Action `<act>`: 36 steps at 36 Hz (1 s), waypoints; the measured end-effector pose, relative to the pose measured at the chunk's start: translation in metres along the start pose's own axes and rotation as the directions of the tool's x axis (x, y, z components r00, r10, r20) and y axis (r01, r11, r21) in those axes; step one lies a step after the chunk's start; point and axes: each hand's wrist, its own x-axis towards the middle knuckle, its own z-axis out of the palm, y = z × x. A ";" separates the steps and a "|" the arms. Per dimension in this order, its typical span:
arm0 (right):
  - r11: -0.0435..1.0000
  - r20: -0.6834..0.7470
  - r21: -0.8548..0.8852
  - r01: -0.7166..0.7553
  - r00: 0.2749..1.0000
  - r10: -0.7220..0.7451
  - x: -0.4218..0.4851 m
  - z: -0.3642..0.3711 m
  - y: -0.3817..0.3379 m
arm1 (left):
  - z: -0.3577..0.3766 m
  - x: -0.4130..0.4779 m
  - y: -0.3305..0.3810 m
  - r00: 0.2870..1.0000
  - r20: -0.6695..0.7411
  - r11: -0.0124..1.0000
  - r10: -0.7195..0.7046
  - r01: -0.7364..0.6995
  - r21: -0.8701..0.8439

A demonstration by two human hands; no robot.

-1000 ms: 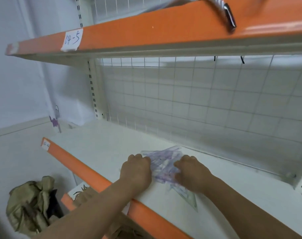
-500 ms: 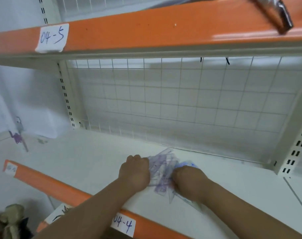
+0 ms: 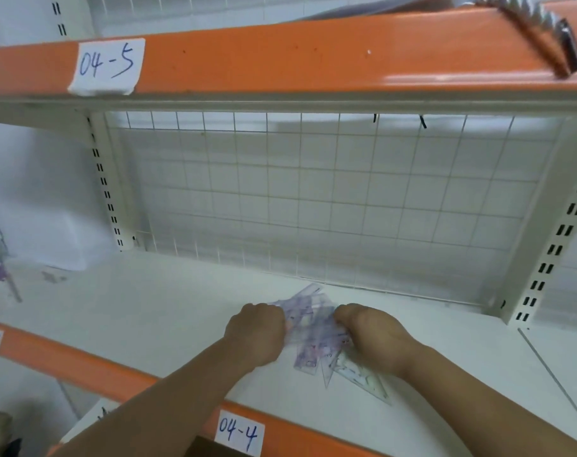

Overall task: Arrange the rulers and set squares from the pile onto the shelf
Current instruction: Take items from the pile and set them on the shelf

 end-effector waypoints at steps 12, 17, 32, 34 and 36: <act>0.981 -0.099 0.186 -0.050 0.993 0.070 -0.011 -0.008 0.004 | 0.000 -0.003 0.005 0.996 -0.049 0.997 0.074 -0.072 0.030; 0.998 -0.071 -0.037 0.045 0.996 -0.048 -0.014 -0.012 -0.007 | -0.006 -0.002 0.006 0.910 -0.257 0.942 0.325 -0.288 0.171; 0.978 -0.099 0.202 0.050 0.995 -0.030 -0.020 -0.022 -0.029 | 0.002 0.005 0.004 0.847 -0.333 0.908 0.414 -0.360 0.212; 0.981 -0.099 0.194 -0.003 0.995 0.023 -0.022 -0.022 -0.030 | -0.001 0.001 0.002 0.880 -0.290 0.922 0.376 -0.324 0.210; 0.981 -0.092 0.191 -0.032 0.994 0.050 -0.025 -0.021 -0.032 | 0.002 0.002 -0.002 0.910 -0.227 0.930 0.347 -0.303 0.209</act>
